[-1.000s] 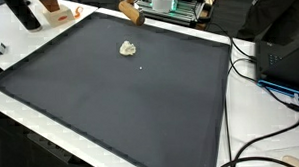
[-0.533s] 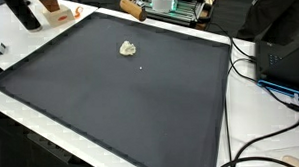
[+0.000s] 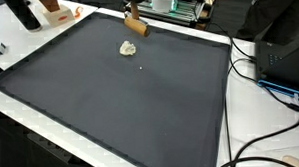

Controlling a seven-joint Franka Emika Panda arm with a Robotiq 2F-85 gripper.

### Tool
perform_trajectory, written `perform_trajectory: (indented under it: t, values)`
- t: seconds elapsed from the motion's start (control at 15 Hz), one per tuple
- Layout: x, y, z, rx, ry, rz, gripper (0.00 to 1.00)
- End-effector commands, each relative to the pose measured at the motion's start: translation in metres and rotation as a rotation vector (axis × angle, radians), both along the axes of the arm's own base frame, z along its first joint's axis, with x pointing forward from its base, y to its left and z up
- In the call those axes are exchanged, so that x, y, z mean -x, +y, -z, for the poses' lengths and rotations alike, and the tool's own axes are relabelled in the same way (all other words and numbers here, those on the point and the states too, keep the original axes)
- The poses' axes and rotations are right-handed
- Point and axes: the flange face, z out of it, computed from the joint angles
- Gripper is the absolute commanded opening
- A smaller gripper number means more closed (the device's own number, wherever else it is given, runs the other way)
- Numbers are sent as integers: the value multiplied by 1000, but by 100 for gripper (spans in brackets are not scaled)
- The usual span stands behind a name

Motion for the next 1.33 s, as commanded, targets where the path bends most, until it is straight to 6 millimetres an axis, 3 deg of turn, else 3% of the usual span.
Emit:
perform_trajectory:
  t: [0.0,0.2,0.47,1.27]
  values:
    - [2,-10,38,6,-8,-90,24]
    - [4,-19,64,22,-25,-137,24]
    - [2,-31,83,47,-70,-178,24]
    - [-9,-45,81,68,-155,-225,24]
